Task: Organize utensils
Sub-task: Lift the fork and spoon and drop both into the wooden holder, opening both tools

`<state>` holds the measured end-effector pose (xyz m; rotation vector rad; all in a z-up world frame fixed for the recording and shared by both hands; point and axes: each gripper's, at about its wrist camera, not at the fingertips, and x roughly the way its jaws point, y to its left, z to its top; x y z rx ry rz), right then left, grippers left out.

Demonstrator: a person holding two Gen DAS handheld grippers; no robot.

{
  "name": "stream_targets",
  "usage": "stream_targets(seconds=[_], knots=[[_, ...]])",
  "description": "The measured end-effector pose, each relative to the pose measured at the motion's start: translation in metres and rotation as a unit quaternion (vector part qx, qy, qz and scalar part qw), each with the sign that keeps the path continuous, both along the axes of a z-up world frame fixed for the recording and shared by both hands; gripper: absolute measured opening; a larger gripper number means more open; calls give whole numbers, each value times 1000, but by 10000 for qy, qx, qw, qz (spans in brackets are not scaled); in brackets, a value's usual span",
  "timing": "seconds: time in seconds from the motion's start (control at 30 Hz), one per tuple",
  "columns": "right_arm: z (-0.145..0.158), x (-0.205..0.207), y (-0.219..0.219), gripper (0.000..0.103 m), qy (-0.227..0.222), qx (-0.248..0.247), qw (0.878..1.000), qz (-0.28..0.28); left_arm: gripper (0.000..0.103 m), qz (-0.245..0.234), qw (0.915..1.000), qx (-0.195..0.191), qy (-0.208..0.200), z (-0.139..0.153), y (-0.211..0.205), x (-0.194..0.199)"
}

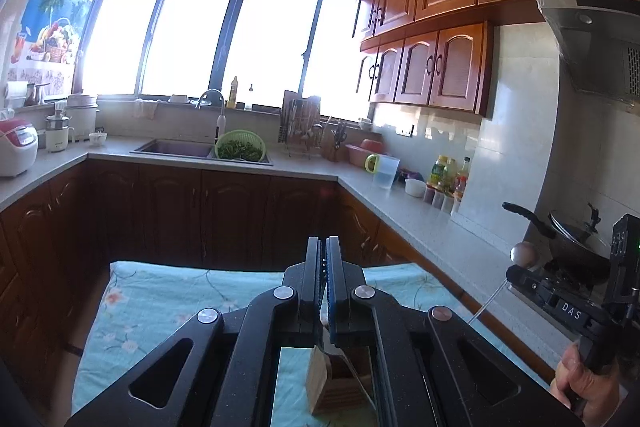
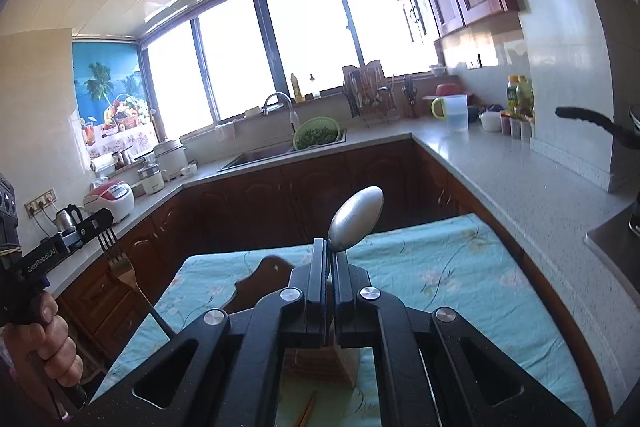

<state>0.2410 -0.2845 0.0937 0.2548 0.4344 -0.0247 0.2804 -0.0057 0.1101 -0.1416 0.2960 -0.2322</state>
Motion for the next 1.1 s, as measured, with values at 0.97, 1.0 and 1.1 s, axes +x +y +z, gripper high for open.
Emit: stream_targets(seconds=[0.97,1.0,1.1], knots=[[-95,64,10,2,942,-225,9949,291,1,68,9982,379,462,-100,-53,88],[-95,64,10,2,949,-209,9948,294,1,65,9982,377,472,-100,-52,88],[-95,65,9,2,965,-193,9947,299,1,48,9981,355,498,-98,-51,86]])
